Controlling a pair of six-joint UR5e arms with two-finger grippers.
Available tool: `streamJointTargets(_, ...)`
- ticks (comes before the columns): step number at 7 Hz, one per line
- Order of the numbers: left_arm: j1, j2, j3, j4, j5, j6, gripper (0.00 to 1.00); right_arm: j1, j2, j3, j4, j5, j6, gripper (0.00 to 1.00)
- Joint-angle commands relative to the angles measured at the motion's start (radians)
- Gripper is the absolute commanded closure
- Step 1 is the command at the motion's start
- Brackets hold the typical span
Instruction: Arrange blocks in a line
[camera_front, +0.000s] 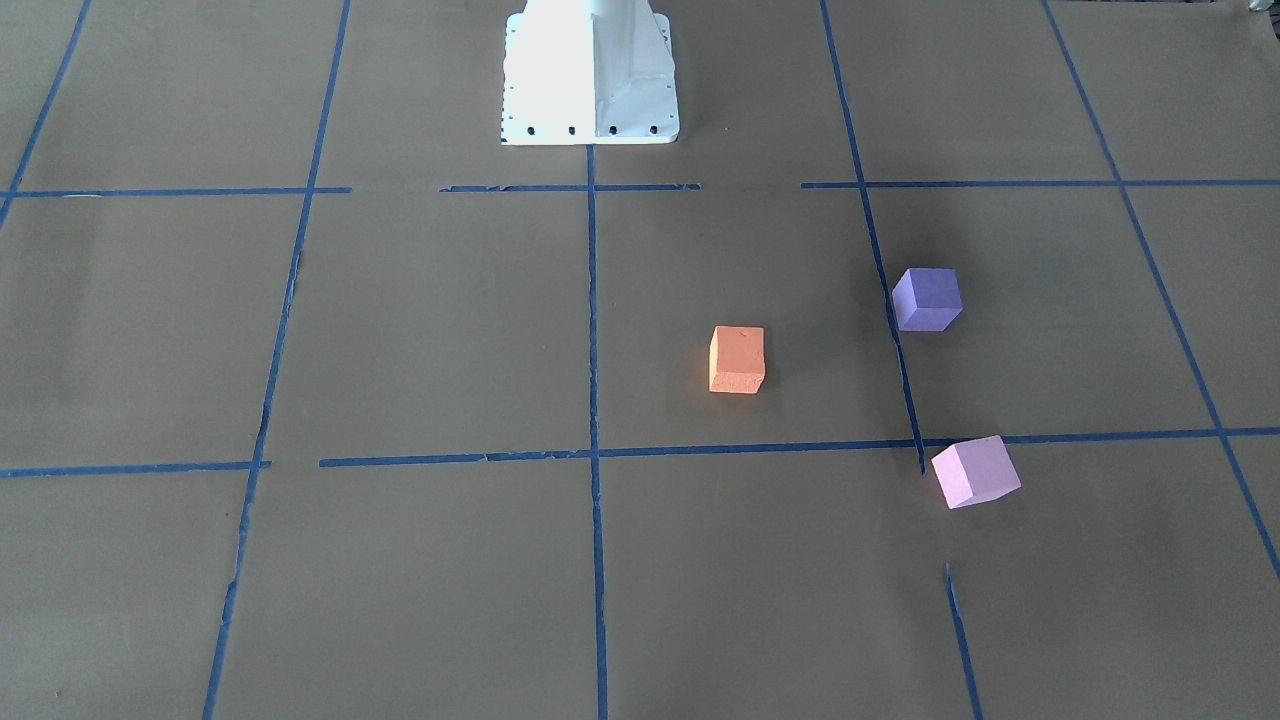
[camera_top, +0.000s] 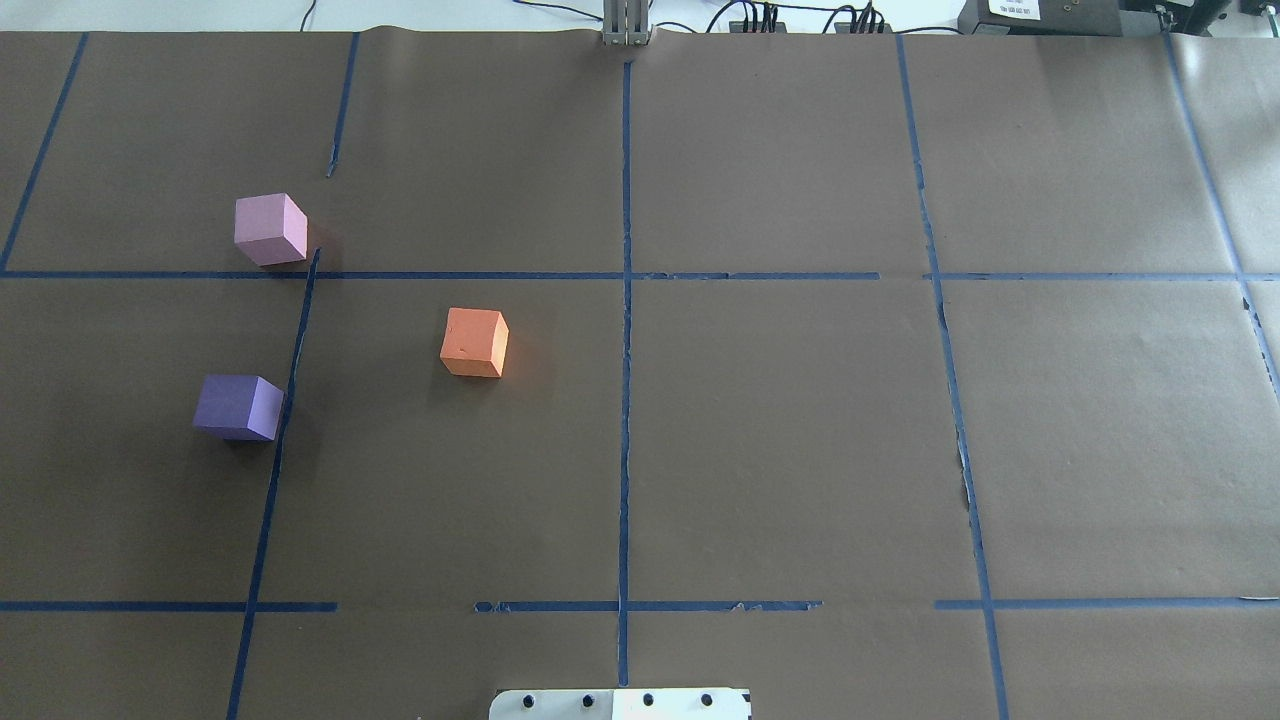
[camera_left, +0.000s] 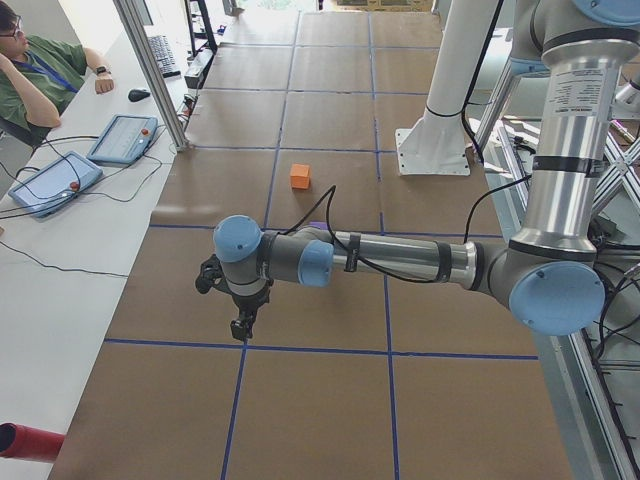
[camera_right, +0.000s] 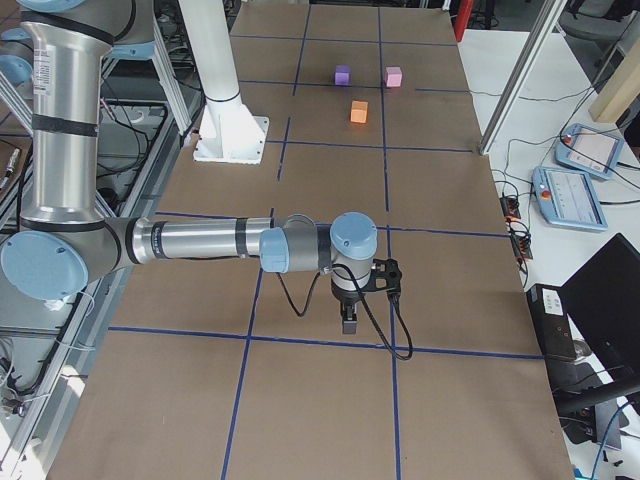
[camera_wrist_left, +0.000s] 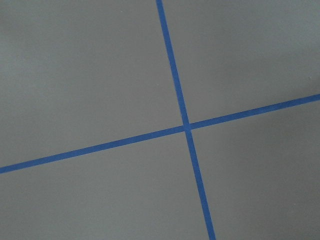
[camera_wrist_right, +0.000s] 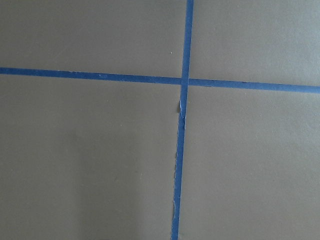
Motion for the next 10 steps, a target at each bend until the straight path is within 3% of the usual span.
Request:
streamJointTargets(1, 0.123, -0.056, -0.088, -0.002, 0.002, -0.020, 0.00, 0.000, 0.000, 0.001, 0.000, 0.000, 0.000, 0.00)
streamJointTargets(2, 0.207, -0.125, -0.093, 0.000, 0.004, -0.145, 0.00, 0.000, 0.000, 0.000, 0.000, 0.000, 0.000, 0.00)
streamJointTargets(3, 0.280, -0.207, -0.085, -0.002, 0.008, -0.440, 0.00, 0.000, 0.000, 0.000, 0.000, 0.000, 0.000, 0.00)
streamJointTargets(5, 0.486, -0.361, -0.076, -0.008, 0.010, -0.822, 0.00, 0.000, 0.000, 0.000, 0.000, 0.002, 0.000, 0.00)
streamJointTargets(6, 0.579, -0.421, -0.068, -0.009, 0.069, -0.960, 0.00, 0.000, 0.000, 0.001, 0.000, 0.000, 0.000, 0.00)
streamJointTargets(7, 0.643, -0.467, -0.030, -0.078, 0.164, -1.085, 0.00, 0.000, 0.000, 0.000, 0.000, 0.000, 0.000, 0.00)
streamJointTargets(8, 0.689, -0.474, 0.025, -0.195, 0.185, -1.183, 0.00, 0.000, 0.000, 0.000, 0.000, 0.000, 0.000, 0.00)
streamJointTargets(10, 0.746, -0.521, 0.077, -0.219, 0.238, -1.265, 0.00, 0.000, 0.000, 0.001, 0.000, 0.000, 0.000, 0.00)
